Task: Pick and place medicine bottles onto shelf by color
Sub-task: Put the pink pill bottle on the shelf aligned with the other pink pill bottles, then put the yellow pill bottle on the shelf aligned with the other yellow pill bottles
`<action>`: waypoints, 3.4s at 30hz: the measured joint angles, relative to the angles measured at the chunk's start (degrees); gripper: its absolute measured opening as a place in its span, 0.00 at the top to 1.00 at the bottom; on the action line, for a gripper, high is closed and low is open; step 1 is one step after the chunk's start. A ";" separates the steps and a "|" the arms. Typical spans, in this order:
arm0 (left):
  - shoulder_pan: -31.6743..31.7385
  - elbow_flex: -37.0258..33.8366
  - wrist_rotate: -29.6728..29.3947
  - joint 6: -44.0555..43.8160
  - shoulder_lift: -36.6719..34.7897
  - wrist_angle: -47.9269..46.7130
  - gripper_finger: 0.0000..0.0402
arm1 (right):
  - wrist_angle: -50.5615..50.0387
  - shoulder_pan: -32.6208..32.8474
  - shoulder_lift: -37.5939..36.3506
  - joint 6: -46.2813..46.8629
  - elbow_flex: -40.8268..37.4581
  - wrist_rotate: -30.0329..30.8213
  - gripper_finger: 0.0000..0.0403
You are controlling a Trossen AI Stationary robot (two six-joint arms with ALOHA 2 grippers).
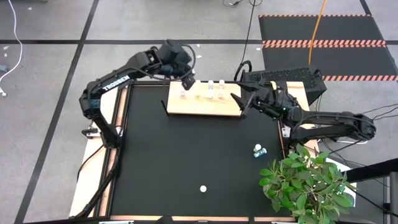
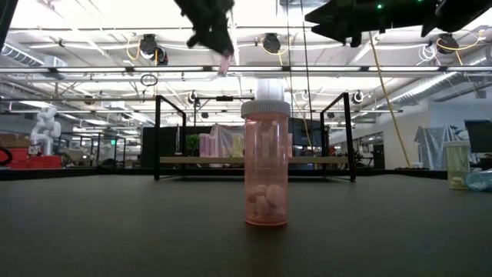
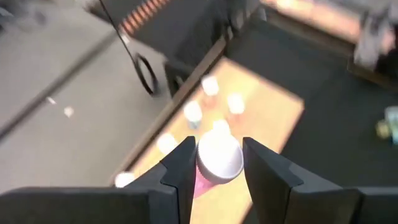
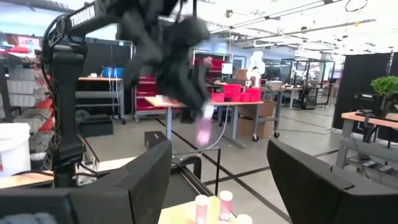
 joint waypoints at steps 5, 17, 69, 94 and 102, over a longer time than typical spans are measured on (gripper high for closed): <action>1.79 -11.88 8.34 6.66 -2.53 4.51 0.70 | -3.49 -0.07 -2.22 0.35 0.00 1.34 0.36; 4.30 -36.47 21.41 17.59 -3.49 24.36 0.70 | -4.77 -0.03 -3.19 1.58 0.02 2.75 0.36; 7.87 -44.40 18.09 19.05 -3.45 28.80 0.46 | -4.77 -0.01 -3.19 4.92 0.02 5.72 0.36; 7.76 -26.02 14.70 22.28 -3.49 10.47 0.42 | -19.48 -0.25 -3.18 8.06 0.04 5.66 0.36; 4.96 -12.80 9.92 22.26 -3.49 6.72 0.42 | -44.37 -0.25 -4.03 13.72 8.85 5.59 0.36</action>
